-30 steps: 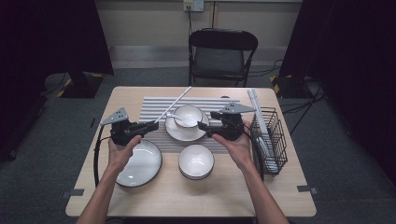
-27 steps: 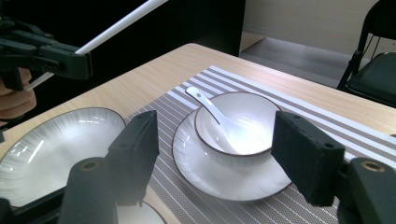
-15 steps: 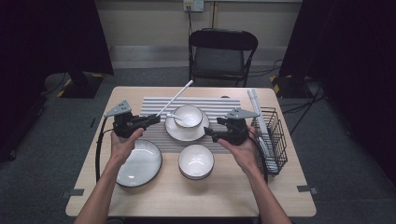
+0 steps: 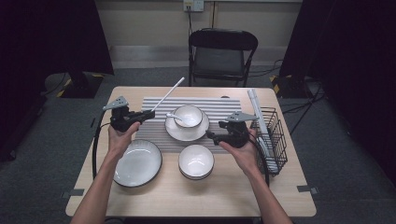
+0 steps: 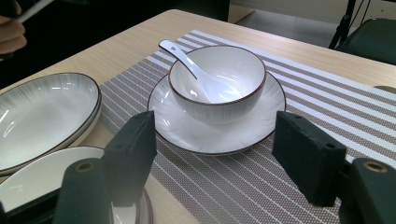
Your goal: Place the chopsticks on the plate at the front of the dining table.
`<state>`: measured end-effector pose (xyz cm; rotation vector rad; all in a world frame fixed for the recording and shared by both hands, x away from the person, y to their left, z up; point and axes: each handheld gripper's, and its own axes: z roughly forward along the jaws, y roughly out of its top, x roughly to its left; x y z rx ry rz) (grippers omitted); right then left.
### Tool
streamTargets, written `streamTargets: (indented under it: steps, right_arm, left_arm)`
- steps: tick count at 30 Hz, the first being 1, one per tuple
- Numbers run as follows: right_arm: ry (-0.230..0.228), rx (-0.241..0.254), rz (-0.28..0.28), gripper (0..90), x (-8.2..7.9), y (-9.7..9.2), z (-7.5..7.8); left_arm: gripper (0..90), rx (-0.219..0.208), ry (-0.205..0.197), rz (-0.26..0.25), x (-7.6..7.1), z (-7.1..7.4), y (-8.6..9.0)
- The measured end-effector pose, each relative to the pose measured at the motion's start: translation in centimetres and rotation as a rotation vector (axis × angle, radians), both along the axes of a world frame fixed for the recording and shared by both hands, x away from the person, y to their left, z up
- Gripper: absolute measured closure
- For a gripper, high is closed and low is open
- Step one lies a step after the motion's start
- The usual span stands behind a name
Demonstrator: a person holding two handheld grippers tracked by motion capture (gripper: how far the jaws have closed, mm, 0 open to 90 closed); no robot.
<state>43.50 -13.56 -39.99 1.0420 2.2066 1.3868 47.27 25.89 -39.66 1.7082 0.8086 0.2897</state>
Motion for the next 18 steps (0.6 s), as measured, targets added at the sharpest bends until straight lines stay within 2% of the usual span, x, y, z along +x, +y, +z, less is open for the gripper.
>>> streamTargets:
  steps: [6,9,12,14,18]
  right_arm:
    - [0.008,-0.008,-0.003,30.2,0.0,-0.1,-0.5]
    - [0.013,-0.01,-0.001,30.2,0.0,0.0,-0.6]
    - [0.012,-0.009,0.0,30.2,0.0,0.1,-0.6]
    - [0.012,-0.011,0.003,30.2,-0.1,0.1,-0.6]
    - [0.016,-0.015,0.003,30.2,-0.1,0.1,-0.6]
  left_arm:
    - [86.0,0.001,0.035,0.029,0.4,-1.4,0.7]
    - [86.0,0.034,0.053,0.038,0.8,-2.0,0.7]
    - [86.0,0.045,0.065,0.039,1.2,-2.5,0.6]
    - [85.9,0.075,0.07,0.046,1.5,-2.8,0.5]
    - [85.9,0.083,0.102,0.055,2.1,-3.7,0.5]
